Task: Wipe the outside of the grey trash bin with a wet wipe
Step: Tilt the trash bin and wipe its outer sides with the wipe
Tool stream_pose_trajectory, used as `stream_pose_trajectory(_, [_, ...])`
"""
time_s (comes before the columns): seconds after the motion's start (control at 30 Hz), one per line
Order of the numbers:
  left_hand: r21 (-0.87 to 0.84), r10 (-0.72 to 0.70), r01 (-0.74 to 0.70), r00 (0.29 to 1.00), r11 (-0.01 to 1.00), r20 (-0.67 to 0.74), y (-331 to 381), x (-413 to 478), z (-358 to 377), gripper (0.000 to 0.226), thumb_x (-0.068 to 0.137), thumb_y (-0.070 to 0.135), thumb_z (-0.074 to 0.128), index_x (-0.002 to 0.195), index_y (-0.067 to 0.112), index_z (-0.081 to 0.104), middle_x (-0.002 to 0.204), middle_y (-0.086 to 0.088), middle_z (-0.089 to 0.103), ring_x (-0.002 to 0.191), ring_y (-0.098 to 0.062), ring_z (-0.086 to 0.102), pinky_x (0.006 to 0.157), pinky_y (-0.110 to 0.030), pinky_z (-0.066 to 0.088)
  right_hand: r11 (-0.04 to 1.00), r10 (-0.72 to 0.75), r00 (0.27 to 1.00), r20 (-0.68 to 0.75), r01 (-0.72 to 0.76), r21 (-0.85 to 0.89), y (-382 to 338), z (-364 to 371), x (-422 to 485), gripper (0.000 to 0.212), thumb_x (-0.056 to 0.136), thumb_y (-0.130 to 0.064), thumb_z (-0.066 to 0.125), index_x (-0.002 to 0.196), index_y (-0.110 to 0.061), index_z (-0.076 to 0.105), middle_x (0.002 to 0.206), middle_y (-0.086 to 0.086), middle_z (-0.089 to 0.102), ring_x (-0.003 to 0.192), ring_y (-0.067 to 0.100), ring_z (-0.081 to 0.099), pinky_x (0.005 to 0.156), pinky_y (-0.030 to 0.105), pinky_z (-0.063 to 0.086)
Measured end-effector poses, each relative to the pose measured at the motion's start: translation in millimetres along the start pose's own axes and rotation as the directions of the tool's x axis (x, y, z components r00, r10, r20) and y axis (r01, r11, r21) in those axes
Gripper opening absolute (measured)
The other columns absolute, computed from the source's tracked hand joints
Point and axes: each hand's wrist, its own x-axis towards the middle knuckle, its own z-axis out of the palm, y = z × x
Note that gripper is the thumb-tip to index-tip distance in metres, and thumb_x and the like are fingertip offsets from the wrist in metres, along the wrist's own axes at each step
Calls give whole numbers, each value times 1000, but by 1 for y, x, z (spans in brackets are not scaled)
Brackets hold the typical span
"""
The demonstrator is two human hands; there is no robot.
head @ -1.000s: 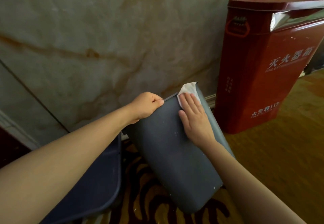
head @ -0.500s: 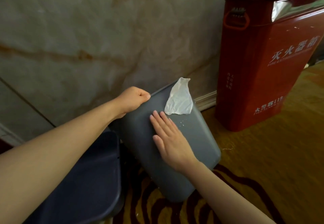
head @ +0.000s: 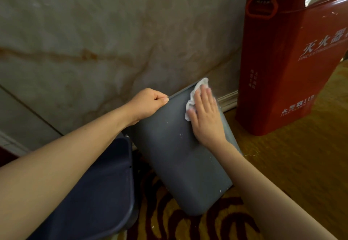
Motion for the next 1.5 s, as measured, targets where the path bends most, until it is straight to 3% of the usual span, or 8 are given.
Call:
stream_pose_trajectory(0.17, [16, -20, 22, 996, 1000, -82, -1, 6, 2, 12, 92, 19, 50, 89, 18, 61, 86, -2, 49, 85, -11, 45, 77, -24, 33, 960, -215, 974, 78, 225, -166, -46, 27, -56, 52, 96, -30, 31, 143, -8, 23, 151, 13, 21, 141, 28, 12, 115, 47, 12])
stream_pose_trajectory(0.3, [46, -20, 22, 998, 999, -55, 0, 10, 2, 14, 92, 21, 48, 80, 16, 53, 87, -3, 42, 84, -12, 38, 75, -26, 30, 946, -240, 967, 84, 252, -203, -53, 39, -75, 51, 98, -31, 26, 145, -14, 12, 153, 5, 11, 143, 20, 7, 118, 35, 0])
stream_pose_trajectory(0.43, [-17, -42, 41, 998, 999, -42, 2, 11, 5, 8, 92, 18, 46, 84, 18, 45, 86, -5, 39, 82, -15, 35, 76, -27, 26, 997, 52, 999, -10, -52, -62, -17, 26, -68, 50, 98, -26, 28, 144, -11, 14, 152, 6, 11, 144, 23, 10, 118, 34, 4])
stream_pose_trajectory(0.6, [-31, -46, 45, 998, 999, -33, 1, 7, 5, 15, 92, 17, 43, 82, 17, 55, 82, -6, 44, 77, -17, 39, 74, -28, 30, 864, 503, 864, -7, -502, 40, 51, 10, -85, 52, 100, -30, 17, 147, -12, 3, 158, 6, 3, 145, 16, 0, 119, 35, 2])
stream_pose_trajectory(0.93, [-32, -50, 48, 996, 998, -77, 8, -2, 10, 11, 92, 17, 44, 84, 18, 51, 83, -7, 45, 77, -18, 39, 73, -28, 31, 999, 25, 997, -69, -23, 31, -40, 19, -28, 51, 99, -27, 23, 146, -8, 13, 155, 7, 2, 145, 20, 0, 118, 31, -1])
stream_pose_trajectory(1.07, [21, -23, 25, 998, 999, -65, 15, -4, 14, 30, 91, 17, 43, 75, 3, 63, 78, -6, 47, 73, -18, 39, 70, -28, 29, 959, 275, 952, -135, -261, 113, -23, -1, 26, 50, 99, -18, 30, 144, 0, 18, 155, 17, 18, 144, 27, 12, 117, 34, 8])
stream_pose_trajectory(1.27, [41, -42, 45, 997, 998, -57, 17, -5, 14, 15, 92, 17, 42, 80, 19, 51, 80, -6, 43, 76, -16, 38, 73, -28, 27, 830, 500, 866, -18, -473, 295, 31, -12, 0, 43, 101, -23, 25, 140, -7, 32, 142, 16, 44, 131, 30, 39, 101, 33, 31])
stream_pose_trajectory(1.5, [8, -84, 85, 990, 996, -115, 17, -3, 15, 10, 90, 17, 48, 81, 17, 45, 85, -6, 40, 82, -14, 36, 76, -26, 26, 760, 635, 770, -62, -608, 228, 59, 6, -109, 46, 101, -32, 21, 143, -13, 28, 150, 8, 34, 137, 19, 30, 109, 31, 25])
